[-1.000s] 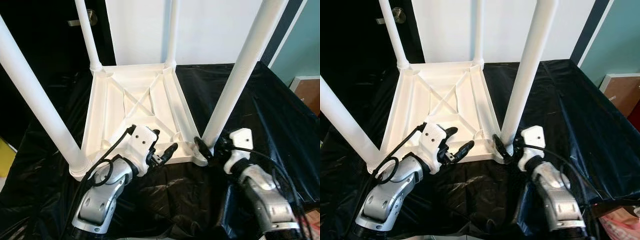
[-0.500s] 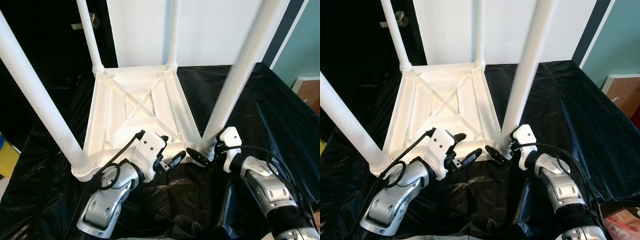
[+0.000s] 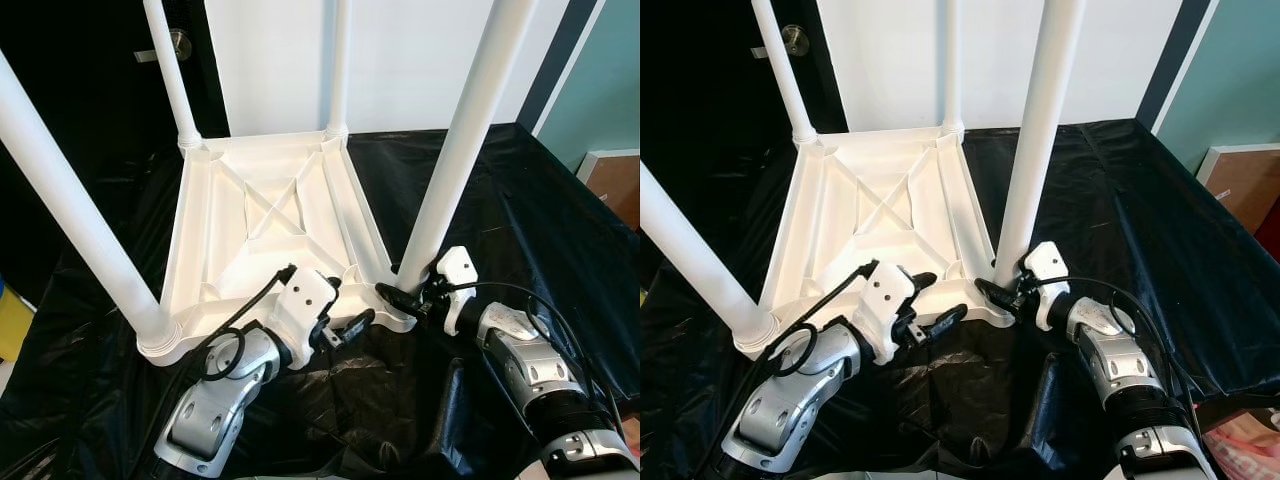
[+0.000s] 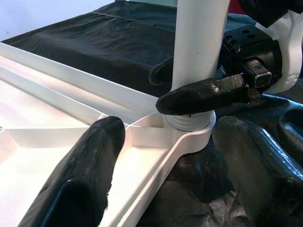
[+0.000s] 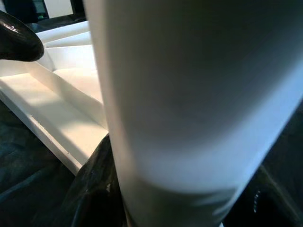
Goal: Building children table
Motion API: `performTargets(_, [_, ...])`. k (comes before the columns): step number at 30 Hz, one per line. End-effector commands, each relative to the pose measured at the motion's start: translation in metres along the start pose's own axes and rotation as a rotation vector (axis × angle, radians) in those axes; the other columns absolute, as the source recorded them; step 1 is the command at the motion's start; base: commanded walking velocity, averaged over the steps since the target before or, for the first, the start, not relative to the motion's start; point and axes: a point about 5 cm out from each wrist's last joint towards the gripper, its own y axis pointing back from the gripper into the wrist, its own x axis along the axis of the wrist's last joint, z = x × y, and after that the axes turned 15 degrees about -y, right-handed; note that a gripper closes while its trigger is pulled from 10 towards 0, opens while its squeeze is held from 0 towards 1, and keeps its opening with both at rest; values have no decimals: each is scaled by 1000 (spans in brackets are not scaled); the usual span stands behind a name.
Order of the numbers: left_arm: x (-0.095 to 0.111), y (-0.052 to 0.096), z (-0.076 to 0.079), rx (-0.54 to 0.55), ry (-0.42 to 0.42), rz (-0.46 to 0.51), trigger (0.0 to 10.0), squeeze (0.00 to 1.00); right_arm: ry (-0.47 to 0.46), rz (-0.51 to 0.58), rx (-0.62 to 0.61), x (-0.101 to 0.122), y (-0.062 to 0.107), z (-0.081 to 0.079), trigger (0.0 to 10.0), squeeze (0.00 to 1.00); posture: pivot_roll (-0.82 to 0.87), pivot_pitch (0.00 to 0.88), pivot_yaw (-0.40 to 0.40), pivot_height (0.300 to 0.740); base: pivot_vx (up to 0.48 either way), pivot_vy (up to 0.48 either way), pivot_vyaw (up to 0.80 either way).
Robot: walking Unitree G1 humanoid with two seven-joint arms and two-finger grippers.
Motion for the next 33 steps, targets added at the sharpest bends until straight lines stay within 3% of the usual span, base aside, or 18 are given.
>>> performTargets(1, [-1, -2, 2, -49, -10, 9, 10000, 0, 1, -34, -4, -12, 0, -4, 0, 0, -6, 59, 1, 740, 0, 0, 0])
performTargets(2, [-1, -2, 1, -45, -11, 6, 10000, 0, -9, -24, -23, -13, 0, -4, 4745, 0, -7, 63, 2, 740, 0, 0, 0])
performTargets(3, [-1, -2, 1, -45, -11, 6, 10000, 0, -9, -24, -23, -13, 0, -4, 4745, 0, -7, 63, 2, 740, 0, 0, 0])
performTargets(4, [0, -2, -1, -43, -9, 4, 10000, 0, -21, -11, -41, -11, 0, -5, 10000, 0, -7, 60, 2, 740, 0, 0, 0])
performTargets(6, [0, -2, -2, -43, -10, 4, 10000, 0, -30, 7, -69, -10, 0, -6, 10000, 0, -7, 62, 2, 740, 0, 0, 0])
performTargets(12, [-9, 4, -8, 5, -29, -31, 10000, 0, -110, 138, -396, -10, -10, -23, 10000, 0, 11, 46, -28, 740, 0, 0, 0])
performTargets(14, [-9, 4, -8, 5, -29, -31, 10000, 0, -110, 138, -396, -10, -10, -23, 10000, 0, 11, 46, -28, 740, 0, 0, 0])
performTargets(16, [-14, 2, -6, 34, 17, -35, 10000, 0, -198, 191, -528, -15, -19, -36, 10000, 0, -5, 40, -19, 740, 0, 0, 0])
performTargets(18, [-16, 1, -6, 43, 42, -38, 10000, 0, -243, 206, -578, -17, -23, -42, 10000, 0, -9, 42, -17, 740, 0, 0, 0])
performTargets(19, [-16, 1, -6, 43, 42, -38, 10000, 0, -243, 206, -578, -17, -23, -42, 10000, 0, -9, 42, -17, 740, 0, 0, 0])
performTargets(21, [-18, -4, -2, 25, 41, -32, 10000, 0, -284, 219, -577, -19, -35, -56, 10000, 0, -22, 49, -7, 740, 0, 0, 0])
performTargets(23, [-16, -6, -1, -2, 18, -27, 10000, 0, -264, 236, -548, -14, -41, -61, 10000, 0, -28, 44, -5, 740, 0, 0, 0])
performTargets(33, [-16, -7, -9, 3, 16, -13, 10000, 0, -231, 238, -576, -7, -32, -58, 10000, 0, -61, 43, 4, 740, 0, 0, 0])
